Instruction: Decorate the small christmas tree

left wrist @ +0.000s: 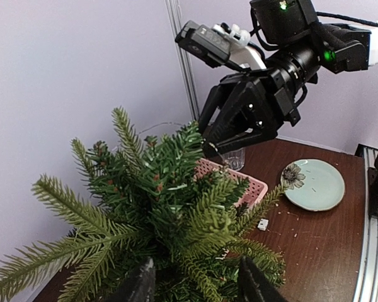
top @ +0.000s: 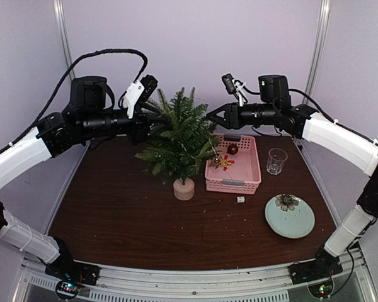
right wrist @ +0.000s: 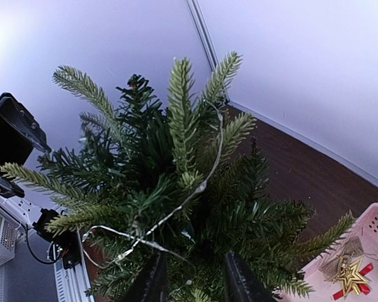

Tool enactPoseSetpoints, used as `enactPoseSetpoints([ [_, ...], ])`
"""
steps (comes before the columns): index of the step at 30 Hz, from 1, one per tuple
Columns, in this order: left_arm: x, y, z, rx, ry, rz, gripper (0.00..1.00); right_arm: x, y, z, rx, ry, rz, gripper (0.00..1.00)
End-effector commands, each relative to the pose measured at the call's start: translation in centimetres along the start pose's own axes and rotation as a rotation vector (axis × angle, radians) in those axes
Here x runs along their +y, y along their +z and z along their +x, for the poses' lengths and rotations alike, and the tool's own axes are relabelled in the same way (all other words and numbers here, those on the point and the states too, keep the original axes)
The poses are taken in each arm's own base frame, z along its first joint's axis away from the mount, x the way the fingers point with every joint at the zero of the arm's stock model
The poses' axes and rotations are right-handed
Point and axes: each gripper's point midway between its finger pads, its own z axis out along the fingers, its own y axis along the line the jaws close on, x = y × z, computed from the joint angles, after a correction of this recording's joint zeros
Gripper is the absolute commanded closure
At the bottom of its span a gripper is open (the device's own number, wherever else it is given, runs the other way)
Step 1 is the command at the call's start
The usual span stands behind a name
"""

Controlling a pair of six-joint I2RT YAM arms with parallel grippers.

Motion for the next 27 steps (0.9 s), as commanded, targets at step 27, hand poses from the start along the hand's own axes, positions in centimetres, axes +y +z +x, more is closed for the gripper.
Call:
enactPoseSetpoints([
  [27,1.0,0.3,0.3,-0.01,-0.004,-0.046,0.56,-0.5,-2.5,5.2,0.142,0.052,0.067,1.0],
])
